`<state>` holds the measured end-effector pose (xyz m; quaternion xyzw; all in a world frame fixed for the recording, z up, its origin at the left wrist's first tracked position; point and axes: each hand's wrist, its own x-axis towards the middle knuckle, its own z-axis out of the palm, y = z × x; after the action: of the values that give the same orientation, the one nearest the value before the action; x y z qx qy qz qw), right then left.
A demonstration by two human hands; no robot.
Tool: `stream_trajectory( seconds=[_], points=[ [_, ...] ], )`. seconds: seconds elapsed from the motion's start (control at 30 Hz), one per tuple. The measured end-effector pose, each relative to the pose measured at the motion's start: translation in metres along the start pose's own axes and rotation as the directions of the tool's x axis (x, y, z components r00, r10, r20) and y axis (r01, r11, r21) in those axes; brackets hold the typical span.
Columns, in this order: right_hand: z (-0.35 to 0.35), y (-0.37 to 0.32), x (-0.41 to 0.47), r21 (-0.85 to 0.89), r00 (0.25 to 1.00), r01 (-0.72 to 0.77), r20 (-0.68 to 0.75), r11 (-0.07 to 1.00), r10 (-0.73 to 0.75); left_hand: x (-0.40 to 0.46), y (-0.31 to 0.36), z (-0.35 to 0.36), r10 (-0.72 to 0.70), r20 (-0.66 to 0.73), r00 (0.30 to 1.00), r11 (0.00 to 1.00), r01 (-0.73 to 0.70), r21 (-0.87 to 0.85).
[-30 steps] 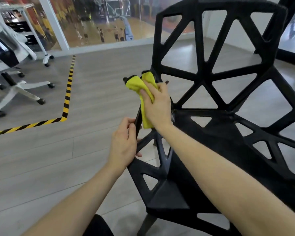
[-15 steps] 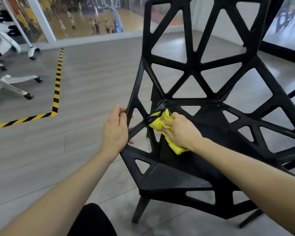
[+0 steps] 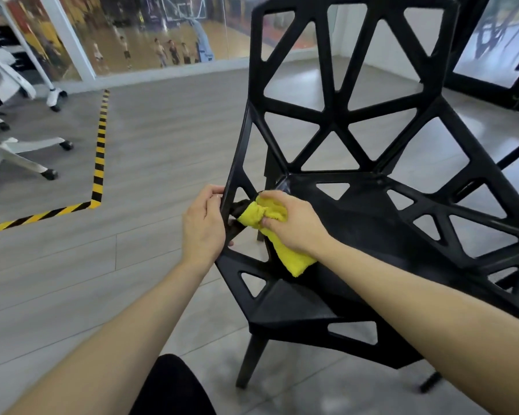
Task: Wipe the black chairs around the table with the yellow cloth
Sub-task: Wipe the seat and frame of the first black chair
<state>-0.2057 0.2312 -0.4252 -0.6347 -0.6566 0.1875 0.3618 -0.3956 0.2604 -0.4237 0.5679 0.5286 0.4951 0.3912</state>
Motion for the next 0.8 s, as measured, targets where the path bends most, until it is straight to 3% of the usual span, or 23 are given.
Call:
stream_trajectory(
  seconds=[0.07,0.13,0.2,0.33,0.37,0.47,0.53,0.63,0.7,0.8],
  points=[
    [-0.008,-0.021,0.025,0.127,0.980,-0.022,-0.192,0.992,0.047,0.000,0.000,0.000,-0.012,-0.025,1.000,1.000,0.011,-0.028],
    [-0.005,-0.049,0.049,0.136,0.951,0.053,-0.310,0.989,-0.009,-0.002,-0.001,0.000,-0.032,-0.056,0.998,0.999,0.030,-0.035],
    [0.017,-0.061,0.044,0.110,0.959,0.138,-0.262,0.984,-0.105,-0.001,-0.005,-0.001,-0.043,-0.100,0.994,0.998,0.039,-0.048],
    [0.026,-0.024,-0.025,0.043,0.958,0.284,0.035,0.958,-0.286,0.007,-0.015,-0.005,0.013,-0.181,0.983,0.998,-0.001,0.068],
    [0.016,-0.023,-0.022,0.015,0.967,0.240,0.087,0.971,-0.241,0.006,-0.012,-0.004,0.011,-0.162,0.987,0.999,-0.002,0.051],
    [0.010,-0.043,0.018,0.022,0.994,0.078,-0.083,0.997,-0.076,0.008,-0.008,-0.004,0.035,-0.065,0.997,0.988,-0.024,0.156],
    [0.026,-0.062,0.007,0.018,0.990,0.073,-0.125,0.997,-0.070,0.013,-0.008,-0.010,0.025,0.039,0.999,0.964,-0.034,0.263],
    [0.024,-0.044,-0.061,-0.115,0.970,0.234,0.091,0.965,-0.224,0.024,-0.006,-0.028,-0.064,0.314,0.947,0.971,-0.014,0.240],
    [0.002,-0.033,-0.062,-0.203,0.966,0.234,0.160,0.951,-0.204,0.031,0.000,-0.037,-0.118,0.432,0.894,0.965,0.000,0.264],
    [0.012,-0.052,-0.050,-0.118,0.986,0.126,-0.091,0.985,-0.137,0.043,0.006,-0.040,-0.076,0.437,0.896,0.939,-0.084,0.335]
  ],
)
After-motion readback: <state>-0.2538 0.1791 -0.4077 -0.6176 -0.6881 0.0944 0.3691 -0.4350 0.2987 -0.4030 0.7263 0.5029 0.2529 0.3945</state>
